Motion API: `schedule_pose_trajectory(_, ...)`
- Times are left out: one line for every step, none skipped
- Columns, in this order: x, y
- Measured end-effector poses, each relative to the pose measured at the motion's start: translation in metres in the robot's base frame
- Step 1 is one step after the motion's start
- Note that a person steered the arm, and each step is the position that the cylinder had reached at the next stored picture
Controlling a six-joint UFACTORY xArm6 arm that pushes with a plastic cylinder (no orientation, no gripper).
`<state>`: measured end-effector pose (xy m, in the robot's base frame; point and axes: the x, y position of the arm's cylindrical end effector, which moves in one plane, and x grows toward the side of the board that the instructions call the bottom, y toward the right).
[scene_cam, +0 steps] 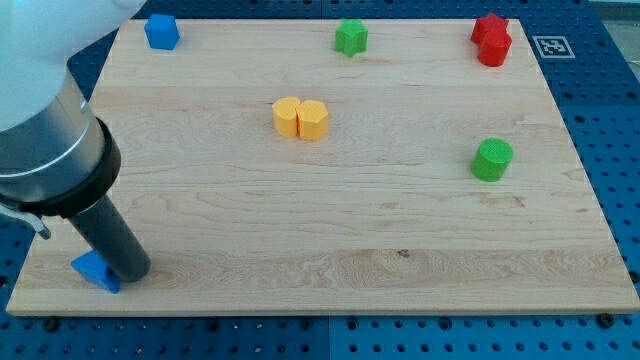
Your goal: Move the arm to the bottom center of the board
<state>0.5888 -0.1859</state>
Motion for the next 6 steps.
schedule_pose_trajectory(0.0, 0.058)
schedule_pose_trajectory(0.0, 0.13)
schedule_pose_trajectory(0.0, 0.143)
schedule_pose_trajectory(0.0, 0.143)
schedule_pose_trajectory(0.0, 0.165)
schedule_pose_trajectory(0.0, 0.209)
